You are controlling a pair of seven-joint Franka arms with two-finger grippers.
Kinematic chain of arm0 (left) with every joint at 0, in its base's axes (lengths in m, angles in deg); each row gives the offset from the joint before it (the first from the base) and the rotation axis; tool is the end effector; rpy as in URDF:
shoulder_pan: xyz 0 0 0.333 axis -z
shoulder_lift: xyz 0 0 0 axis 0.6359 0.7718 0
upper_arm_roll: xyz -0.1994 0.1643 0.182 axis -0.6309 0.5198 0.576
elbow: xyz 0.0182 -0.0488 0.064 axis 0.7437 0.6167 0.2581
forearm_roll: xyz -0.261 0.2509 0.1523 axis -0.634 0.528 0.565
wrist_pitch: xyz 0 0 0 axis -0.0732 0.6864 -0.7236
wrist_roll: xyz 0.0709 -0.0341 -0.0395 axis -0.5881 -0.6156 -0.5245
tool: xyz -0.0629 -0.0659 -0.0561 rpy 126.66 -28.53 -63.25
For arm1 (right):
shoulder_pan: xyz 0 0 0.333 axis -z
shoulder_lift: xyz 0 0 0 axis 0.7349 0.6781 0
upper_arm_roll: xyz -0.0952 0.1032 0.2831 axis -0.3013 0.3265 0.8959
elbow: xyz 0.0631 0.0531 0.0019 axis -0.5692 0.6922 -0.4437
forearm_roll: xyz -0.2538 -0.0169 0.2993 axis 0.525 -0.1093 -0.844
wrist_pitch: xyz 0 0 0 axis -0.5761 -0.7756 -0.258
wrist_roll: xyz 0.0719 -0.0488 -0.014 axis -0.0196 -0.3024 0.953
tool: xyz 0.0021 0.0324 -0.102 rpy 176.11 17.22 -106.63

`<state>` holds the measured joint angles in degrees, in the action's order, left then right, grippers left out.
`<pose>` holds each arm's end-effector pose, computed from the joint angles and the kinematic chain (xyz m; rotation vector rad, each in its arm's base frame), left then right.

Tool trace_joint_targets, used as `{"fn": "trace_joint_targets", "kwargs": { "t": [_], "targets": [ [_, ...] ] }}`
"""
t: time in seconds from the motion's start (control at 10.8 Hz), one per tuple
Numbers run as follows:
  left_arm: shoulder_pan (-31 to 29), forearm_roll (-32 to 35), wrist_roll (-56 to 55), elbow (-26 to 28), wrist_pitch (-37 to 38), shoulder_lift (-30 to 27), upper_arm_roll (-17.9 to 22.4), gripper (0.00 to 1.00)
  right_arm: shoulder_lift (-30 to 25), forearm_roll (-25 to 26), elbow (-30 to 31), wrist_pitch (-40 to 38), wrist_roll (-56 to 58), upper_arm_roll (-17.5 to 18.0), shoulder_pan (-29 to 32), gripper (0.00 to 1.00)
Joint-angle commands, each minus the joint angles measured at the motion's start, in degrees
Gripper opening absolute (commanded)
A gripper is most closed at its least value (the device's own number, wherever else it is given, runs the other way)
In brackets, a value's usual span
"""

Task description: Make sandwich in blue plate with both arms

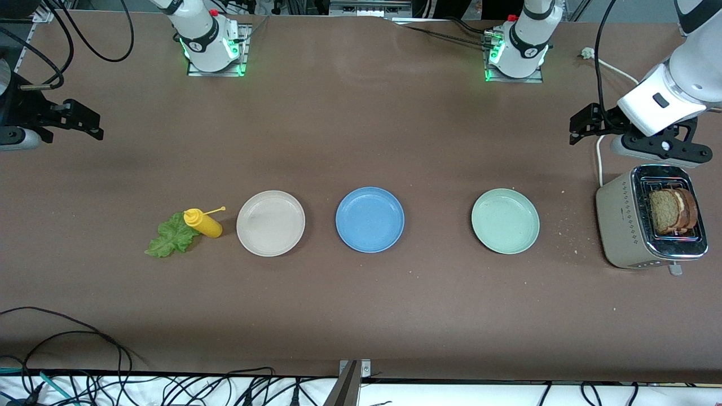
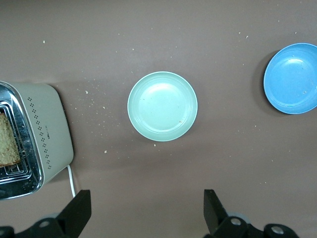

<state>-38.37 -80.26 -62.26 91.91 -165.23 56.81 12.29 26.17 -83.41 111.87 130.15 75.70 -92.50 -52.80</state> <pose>0.5581 -0.0713 0.5957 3.1113 -0.2964 -0.0948 0.5540 -0.0016 0.5985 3.1193 0.1399 -0.0536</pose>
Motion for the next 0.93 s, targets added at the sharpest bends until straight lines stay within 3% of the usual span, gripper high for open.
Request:
{"fn": "trace_joint_targets", "kwargs": {
  "t": [0.0,0.37,0.83],
  "targets": [
    [-0.7,1.2,0.6,-0.8,0.8,0.1,-0.4,1.00,0.7,0.2,-1.7,-1.2,-0.5,-0.1,-0.2,1.00],
    [-2.7,1.5,1.3,-1.8,0.6,2.1,0.0,1.00,0.7,0.2,-1.7,-1.2,-0.5,-0.1,-0.2,1.00],
    [-12.3,-0.2,3.5,-7.3,0.1,10.4,0.0,1.00,0.6,0.2,-1.7,-1.2,-0.5,-0.1,-0.2,1.00]
  ]
}}
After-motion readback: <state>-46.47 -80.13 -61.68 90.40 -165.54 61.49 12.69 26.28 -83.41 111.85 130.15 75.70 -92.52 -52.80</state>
